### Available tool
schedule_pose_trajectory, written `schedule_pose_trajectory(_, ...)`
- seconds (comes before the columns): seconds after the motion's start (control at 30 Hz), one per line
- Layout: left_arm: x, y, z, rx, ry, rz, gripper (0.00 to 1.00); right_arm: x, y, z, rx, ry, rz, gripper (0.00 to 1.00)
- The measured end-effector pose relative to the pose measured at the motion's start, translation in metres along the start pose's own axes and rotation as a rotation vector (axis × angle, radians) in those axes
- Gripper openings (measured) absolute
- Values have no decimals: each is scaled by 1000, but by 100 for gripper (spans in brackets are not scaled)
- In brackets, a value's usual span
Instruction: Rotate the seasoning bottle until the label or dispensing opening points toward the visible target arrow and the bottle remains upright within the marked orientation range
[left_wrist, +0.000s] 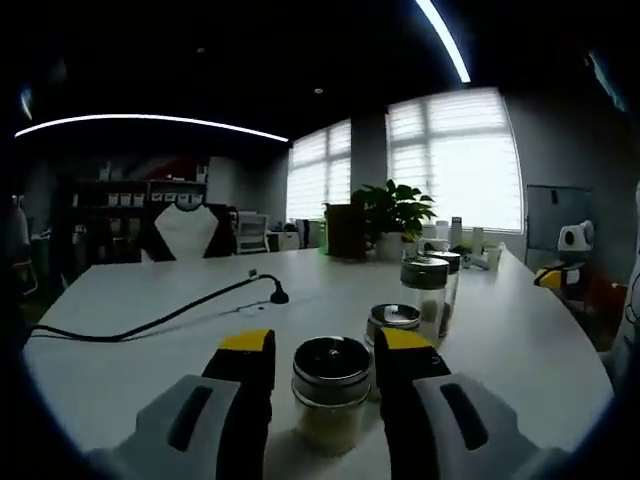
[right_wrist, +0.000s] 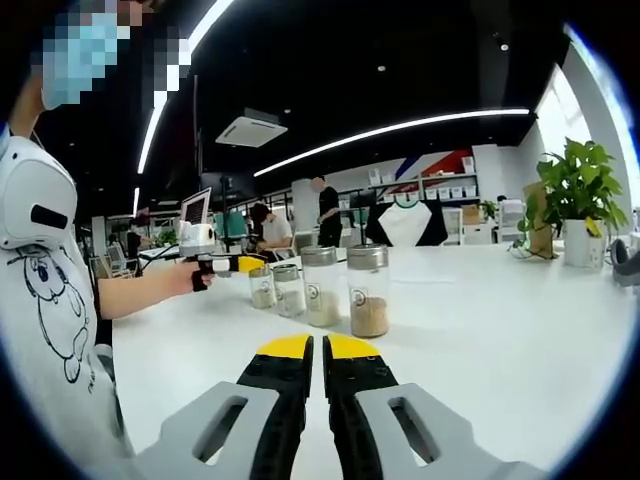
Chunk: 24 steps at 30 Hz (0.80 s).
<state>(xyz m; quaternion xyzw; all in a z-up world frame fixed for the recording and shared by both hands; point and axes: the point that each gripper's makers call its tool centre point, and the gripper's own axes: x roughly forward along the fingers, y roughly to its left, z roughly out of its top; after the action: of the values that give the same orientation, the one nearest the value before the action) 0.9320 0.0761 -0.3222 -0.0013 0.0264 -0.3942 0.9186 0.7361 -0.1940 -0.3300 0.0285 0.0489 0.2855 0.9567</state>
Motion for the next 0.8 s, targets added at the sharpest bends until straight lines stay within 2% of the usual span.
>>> schedule_pose_trajectory(0.27,-1,0,-6,70,26,51,40,0,-3,0,9,-7,-7,1)
schedule_pose_trajectory(0.43,-1,-3,-7,51,31,29,33,0,-3,0,8,-5,-8,1)
schedule_pose_trajectory(0.8,0,-4,-7,51,40,-3,33,-1,-3,-1,6,-1,-9,1)
